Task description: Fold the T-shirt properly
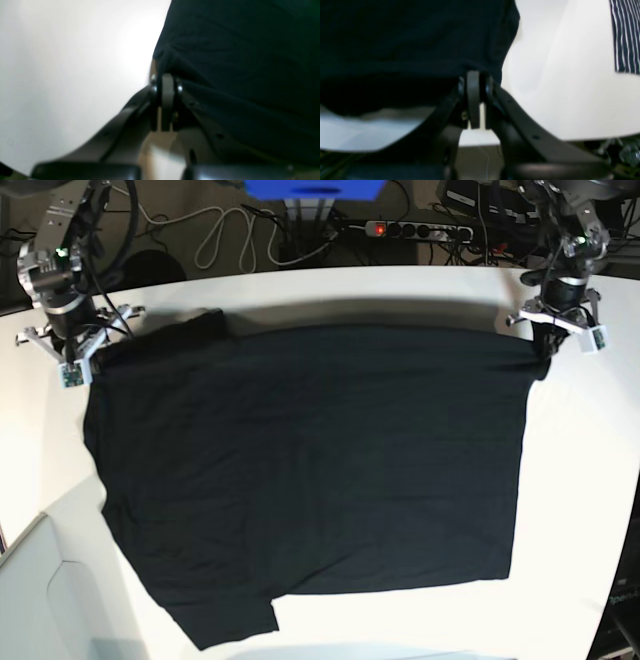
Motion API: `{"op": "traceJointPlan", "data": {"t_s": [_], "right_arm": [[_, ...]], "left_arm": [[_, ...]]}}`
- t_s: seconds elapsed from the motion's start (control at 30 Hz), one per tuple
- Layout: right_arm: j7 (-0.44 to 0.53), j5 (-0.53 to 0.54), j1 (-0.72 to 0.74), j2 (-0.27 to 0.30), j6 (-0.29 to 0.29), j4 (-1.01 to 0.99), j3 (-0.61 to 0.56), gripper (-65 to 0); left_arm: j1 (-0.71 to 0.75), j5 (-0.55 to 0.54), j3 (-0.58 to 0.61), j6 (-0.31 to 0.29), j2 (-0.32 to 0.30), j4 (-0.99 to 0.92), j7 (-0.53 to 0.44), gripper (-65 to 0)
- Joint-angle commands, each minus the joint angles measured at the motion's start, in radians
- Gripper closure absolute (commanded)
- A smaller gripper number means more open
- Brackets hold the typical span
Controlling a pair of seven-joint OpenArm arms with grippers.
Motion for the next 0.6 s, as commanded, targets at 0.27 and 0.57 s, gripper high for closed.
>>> {"op": "traceJointPlan", "data": {"t_s": [0.27, 0.57], "right_arm": [[0.024, 0.003, 0.003, 0.022, 0.011, 0.015, 0.007, -0.2], [0.024, 0.003, 0.006, 0.022, 0.011, 0.015, 0.007, -0.2]], "left_arm": [[0.004, -0.006, -0.006, 0.0, -0.008, 0.01, -0.024, 0.0], [-0.003, -0.006, -0.004, 0.0, -0.009, 0.007, -0.024, 0.0]]}}
